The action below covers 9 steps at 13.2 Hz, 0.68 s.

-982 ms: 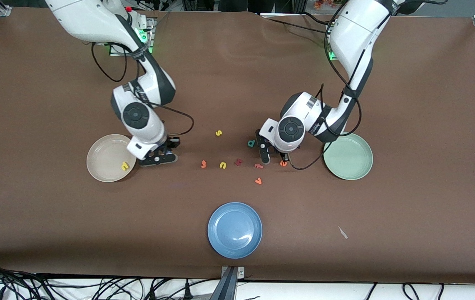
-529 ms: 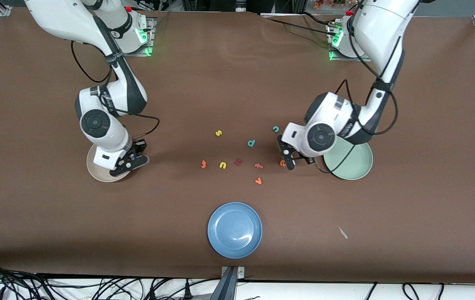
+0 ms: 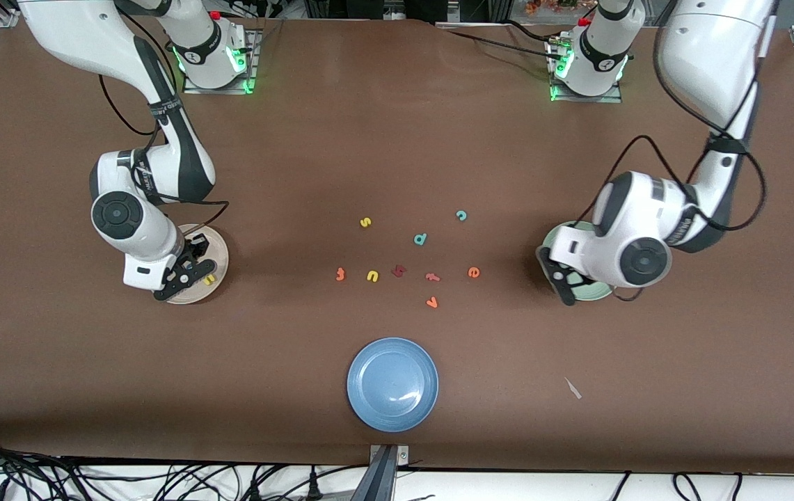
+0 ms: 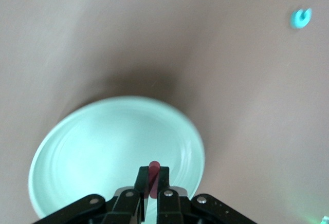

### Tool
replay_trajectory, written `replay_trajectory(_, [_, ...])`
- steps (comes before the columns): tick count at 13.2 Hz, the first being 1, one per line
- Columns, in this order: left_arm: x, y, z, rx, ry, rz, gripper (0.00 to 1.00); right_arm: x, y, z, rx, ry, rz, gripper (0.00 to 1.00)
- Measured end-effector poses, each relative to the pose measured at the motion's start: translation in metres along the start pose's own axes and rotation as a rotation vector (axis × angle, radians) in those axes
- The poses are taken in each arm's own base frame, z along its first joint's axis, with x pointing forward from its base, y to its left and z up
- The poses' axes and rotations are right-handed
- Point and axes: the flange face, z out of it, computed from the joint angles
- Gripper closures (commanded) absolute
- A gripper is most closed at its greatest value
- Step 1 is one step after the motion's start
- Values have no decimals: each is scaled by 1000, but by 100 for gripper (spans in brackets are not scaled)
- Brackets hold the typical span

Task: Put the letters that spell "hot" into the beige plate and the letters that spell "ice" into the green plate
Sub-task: 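Release the blue ring while the left gripper drops the pink stick on the green plate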

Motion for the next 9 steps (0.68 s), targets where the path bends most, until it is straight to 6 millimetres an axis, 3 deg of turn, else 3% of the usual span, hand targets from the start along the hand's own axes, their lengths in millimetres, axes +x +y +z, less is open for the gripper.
replay_trajectory(2, [-28, -18, 11, -32, -2, -21, 100, 0, -2, 2, 18, 2, 8, 0])
replay_trajectory(5, [-34, -16, 40, -80, -32, -18, 100, 4, -14, -1, 180, 47, 148, 0])
replay_trajectory(6, [-33, -15, 49, -91, -40, -16, 59, 8, -20, -4, 234, 59, 202, 0])
replay_trajectory(7, [-33, -16, 56, -95, -41, -17, 1, 14, -27, -9, 266, 66, 253, 0])
replay_trajectory(9, [-34, -20, 65, -98, -40, -23, 0, 29, -47, -20, 294, 69, 356, 0])
